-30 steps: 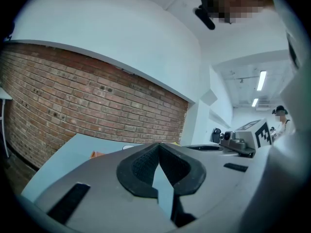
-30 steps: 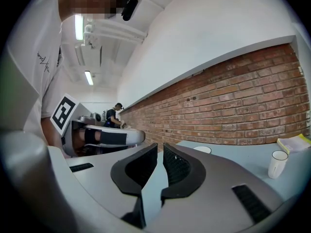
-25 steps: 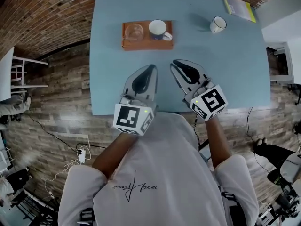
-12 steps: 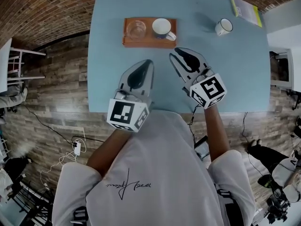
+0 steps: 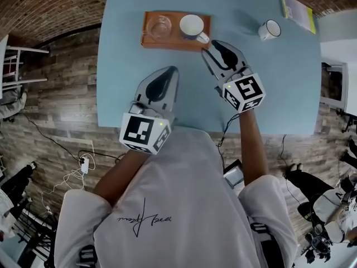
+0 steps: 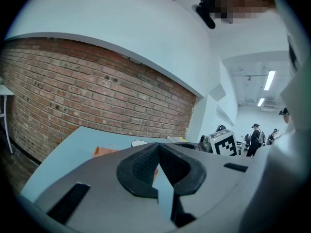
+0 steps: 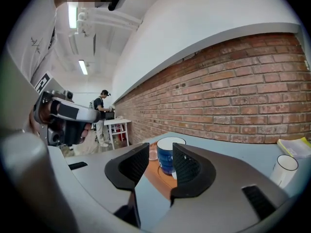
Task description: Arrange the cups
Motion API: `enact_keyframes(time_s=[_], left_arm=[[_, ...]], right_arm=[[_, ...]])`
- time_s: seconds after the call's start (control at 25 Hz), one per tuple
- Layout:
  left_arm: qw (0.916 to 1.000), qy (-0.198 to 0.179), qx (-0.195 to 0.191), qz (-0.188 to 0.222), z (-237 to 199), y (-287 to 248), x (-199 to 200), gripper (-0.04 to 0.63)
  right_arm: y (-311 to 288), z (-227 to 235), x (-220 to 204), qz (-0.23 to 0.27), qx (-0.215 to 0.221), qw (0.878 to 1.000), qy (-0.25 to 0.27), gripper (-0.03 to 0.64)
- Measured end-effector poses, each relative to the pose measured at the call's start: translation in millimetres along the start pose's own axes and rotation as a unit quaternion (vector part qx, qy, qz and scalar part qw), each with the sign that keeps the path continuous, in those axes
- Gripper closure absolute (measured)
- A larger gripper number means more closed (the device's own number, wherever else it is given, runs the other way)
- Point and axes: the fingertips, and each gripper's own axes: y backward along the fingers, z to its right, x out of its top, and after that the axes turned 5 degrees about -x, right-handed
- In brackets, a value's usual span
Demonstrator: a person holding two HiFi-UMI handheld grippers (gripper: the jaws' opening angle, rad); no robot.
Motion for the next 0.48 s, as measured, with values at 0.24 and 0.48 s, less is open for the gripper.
enact_keyframes(time_s=[0.24,0.48], left_arm=[[1.0,0.006,0.003,-0.006,-2.7,-4.9,-5.8,0.586],[0.9998,0.009,0.004,-0.015,-1.1,-9.7,-8.3,0.586]], right_arm=[[-13.7,12.1,-19.9,-0.018,0.001,1.0,0.008,0.483],[-25.0,20.4,-32.6,-0.03,0.003,0.999,0.014,0.482]])
